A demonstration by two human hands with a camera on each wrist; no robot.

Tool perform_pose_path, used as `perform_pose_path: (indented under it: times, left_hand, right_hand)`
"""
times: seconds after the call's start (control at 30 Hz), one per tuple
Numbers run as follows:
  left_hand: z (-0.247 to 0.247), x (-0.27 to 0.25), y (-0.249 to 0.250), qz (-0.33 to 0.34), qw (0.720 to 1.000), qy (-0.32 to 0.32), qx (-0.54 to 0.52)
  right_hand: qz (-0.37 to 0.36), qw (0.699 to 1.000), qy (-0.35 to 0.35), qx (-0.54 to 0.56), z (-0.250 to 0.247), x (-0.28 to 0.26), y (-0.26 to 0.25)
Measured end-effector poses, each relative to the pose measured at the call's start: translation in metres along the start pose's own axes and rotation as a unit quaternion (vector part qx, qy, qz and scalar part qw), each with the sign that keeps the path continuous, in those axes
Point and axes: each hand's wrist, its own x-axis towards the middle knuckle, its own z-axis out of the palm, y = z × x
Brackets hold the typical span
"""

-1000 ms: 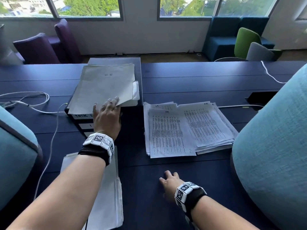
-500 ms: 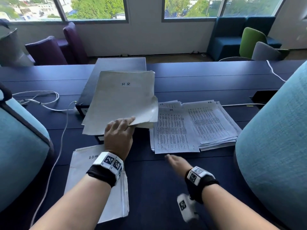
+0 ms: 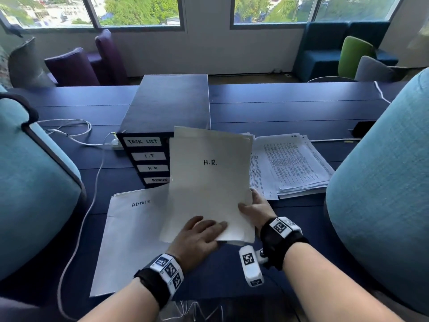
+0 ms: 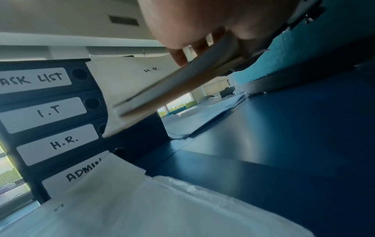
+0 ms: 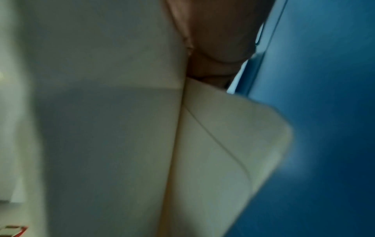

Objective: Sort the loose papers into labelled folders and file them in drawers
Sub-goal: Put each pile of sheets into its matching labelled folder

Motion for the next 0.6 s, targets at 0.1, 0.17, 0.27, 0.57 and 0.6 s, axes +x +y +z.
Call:
perform_pose_path:
  times: [0.1,0.17,0.27,0.57,0.6]
  left_hand:
    - [-0.001,-0.009,0.003,0.009,0.995,-0.041,-0.089]
    - [-0.009,-0.009,0.003,-0.040,0.985,-0.029,-0.165]
    - [-0.011,-0.015,-0.002,-0.151,0.960,-0.004,-0.237]
    - [0.044,-0.043,0.000,-0.308,0.881,-0.321,-0.162]
    - [0.047,-0.046,0.004,-0.303,0.870,-0.362,-0.143]
  right_hand:
    - [-0.001,1.000,0.011,-0.009,-0.010,-0.004,0.019]
    - [0.008,1.000,0.012,-0.004,-0.019,-0.009,0.027]
    - [0.025,0.999,0.001,-0.042,-0.035,-0.015,0.041]
    - [0.087,0.974,0.034,-0.206,-0.063,-0.029,0.093]
    - [0.091,0.957,0.043,-0.272,-0.065,-0.030,0.096]
